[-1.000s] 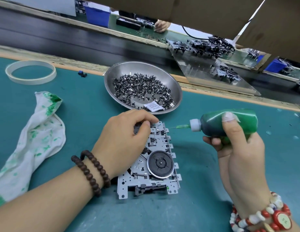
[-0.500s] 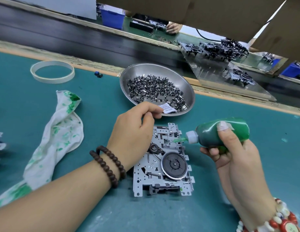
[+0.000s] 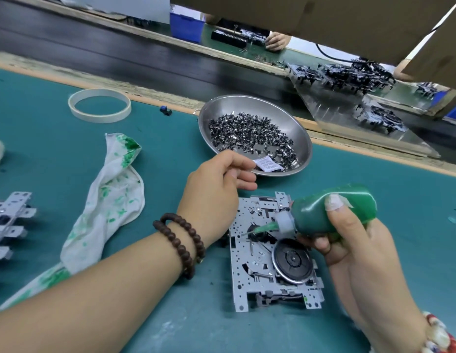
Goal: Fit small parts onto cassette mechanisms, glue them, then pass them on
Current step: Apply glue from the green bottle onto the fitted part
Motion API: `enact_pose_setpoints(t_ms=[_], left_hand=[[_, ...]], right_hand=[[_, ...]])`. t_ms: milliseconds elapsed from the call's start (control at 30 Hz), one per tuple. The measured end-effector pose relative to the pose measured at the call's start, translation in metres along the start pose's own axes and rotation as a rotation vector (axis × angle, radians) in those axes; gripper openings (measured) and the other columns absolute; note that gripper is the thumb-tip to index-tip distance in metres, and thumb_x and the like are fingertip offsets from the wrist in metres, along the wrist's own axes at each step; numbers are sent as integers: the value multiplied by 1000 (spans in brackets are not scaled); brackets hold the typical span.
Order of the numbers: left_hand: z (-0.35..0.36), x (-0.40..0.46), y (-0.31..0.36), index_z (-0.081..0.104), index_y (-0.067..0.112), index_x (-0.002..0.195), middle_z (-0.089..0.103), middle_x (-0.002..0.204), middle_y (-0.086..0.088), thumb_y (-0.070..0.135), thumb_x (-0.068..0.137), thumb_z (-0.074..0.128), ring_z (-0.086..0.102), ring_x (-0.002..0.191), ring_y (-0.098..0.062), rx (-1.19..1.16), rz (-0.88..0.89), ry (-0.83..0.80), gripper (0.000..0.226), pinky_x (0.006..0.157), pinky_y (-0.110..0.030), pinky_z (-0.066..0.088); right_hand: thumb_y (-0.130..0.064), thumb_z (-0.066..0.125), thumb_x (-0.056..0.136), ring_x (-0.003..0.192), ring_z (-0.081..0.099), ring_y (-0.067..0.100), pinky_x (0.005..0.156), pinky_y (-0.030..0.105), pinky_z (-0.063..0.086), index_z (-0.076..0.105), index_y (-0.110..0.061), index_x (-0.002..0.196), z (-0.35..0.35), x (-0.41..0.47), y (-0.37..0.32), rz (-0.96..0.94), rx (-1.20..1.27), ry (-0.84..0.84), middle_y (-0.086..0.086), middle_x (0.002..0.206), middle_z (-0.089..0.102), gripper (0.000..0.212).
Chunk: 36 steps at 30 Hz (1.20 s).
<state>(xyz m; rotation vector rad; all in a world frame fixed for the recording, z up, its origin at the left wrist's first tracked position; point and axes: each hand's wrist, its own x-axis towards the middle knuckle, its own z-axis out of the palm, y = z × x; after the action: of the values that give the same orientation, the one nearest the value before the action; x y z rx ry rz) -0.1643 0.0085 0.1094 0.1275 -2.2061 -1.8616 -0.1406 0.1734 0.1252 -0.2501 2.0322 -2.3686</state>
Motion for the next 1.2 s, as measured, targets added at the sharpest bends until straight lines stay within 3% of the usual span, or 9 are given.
enact_pose_setpoints(t_ms=[267, 400, 600, 733, 1200], left_hand=[[2, 0, -1, 59, 28, 83, 66, 83, 8, 3, 97, 33, 64, 70, 6, 63, 20, -26, 38, 49, -4, 39], [3, 0, -1, 59, 25, 85, 66, 84, 5, 2, 97, 33, 65, 67, 5, 57, 29, -28, 37, 48, -4, 38], [3, 0, -1, 57, 28, 82, 65, 84, 5, 4, 97, 32, 64, 65, 5, 62, 24, -25, 38, 44, -5, 37], [4, 1, -1, 59, 23, 85, 65, 84, 4, 3, 97, 31, 65, 65, 3, 69, 16, -18, 36, 46, -4, 36], [4, 1, 0, 55, 29, 79, 64, 84, 5, 4, 97, 31, 64, 63, 5, 88, 16, -20, 39, 46, -4, 36]], right_hand=[[-60, 81, 48, 61, 59, 11, 45, 14, 44, 71, -14, 79, -2, 1, -1, 45, 26, 61, 9, 78, 69, 56], [-60, 79, 48, 51, 55, -1, 44, 11, 42, 71, -22, 71, -2, 0, -2, 7, -2, 41, -3, 67, 67, 45], [-51, 76, 59, 45, 48, -3, 45, 11, 39, 70, -24, 67, -2, 0, -3, -25, -62, 5, -7, 61, 63, 29], [-61, 77, 53, 46, 45, -2, 44, 12, 39, 69, -22, 68, -4, -1, -2, -31, -61, 20, -8, 62, 60, 42], [-67, 72, 57, 45, 44, 0, 48, 12, 41, 68, -24, 73, -5, -1, -2, -85, -173, 10, -9, 63, 60, 46]])
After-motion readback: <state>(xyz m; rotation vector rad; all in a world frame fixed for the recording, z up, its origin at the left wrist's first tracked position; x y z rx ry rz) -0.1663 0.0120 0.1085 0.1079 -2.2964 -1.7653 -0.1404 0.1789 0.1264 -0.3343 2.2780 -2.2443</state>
